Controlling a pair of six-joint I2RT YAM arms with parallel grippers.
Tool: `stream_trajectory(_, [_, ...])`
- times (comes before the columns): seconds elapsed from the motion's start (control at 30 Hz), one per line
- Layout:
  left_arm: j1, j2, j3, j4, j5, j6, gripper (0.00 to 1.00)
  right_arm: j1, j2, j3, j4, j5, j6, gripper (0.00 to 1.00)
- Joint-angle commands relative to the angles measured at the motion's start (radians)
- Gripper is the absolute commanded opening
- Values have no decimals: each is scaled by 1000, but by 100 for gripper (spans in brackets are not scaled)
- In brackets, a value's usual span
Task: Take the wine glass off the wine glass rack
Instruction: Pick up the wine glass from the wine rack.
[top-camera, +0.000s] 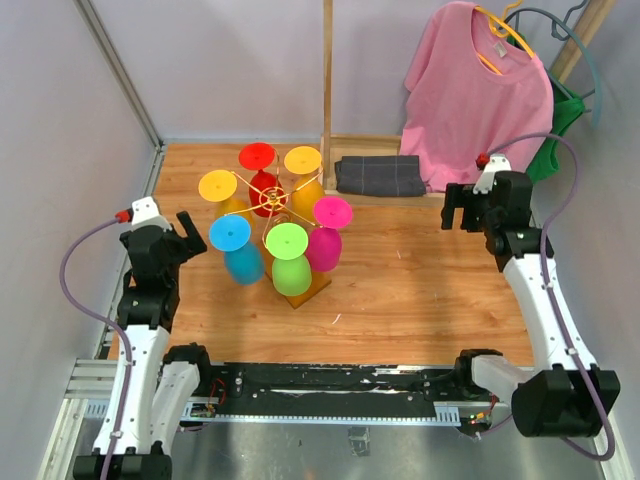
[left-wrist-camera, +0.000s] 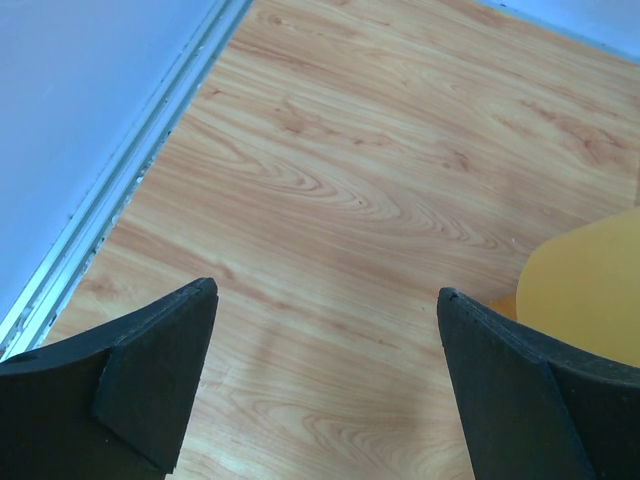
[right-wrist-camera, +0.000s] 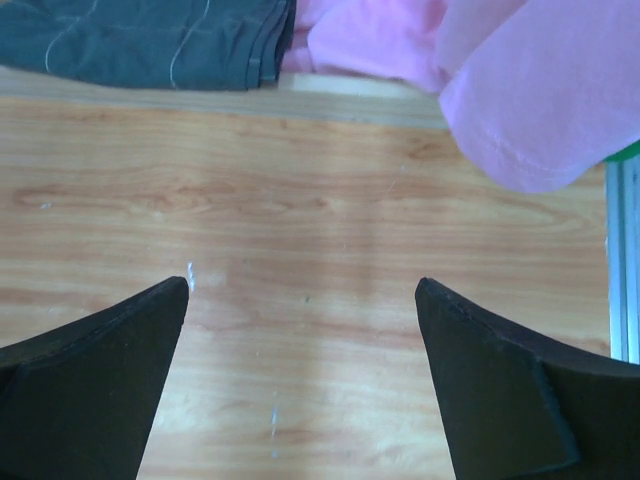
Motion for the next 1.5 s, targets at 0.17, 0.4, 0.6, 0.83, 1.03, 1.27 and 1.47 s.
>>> stream_trajectory(0.17, [65, 10, 71, -62, 45, 19, 97, 99, 80, 272, -380, -15, 105, 98])
stream_trajectory(0.4, [88, 55, 101, -56, 84, 66, 99, 119, 105, 418, -537, 11, 157, 98])
stream_trajectory(0.6, [93, 135, 195, -129, 108, 126, 99, 119, 84, 435, -560, -129, 186, 98])
stream_trajectory(0.83, [101, 119, 270, -147, 203, 135, 99, 119, 46, 463, -515, -302, 152, 98])
stream_trajectory(1.03, [114, 179, 336, -216, 189, 148, 99, 119, 99, 545, -592, -234, 177, 98])
stream_trajectory(1.27, [216, 219, 356, -220, 262, 181, 99, 118, 153, 570, -589, -289, 257, 99])
stream_trajectory(1.47, [400, 322, 426, -220, 467, 207, 99, 119, 217, 623, -579, -346, 300, 99])
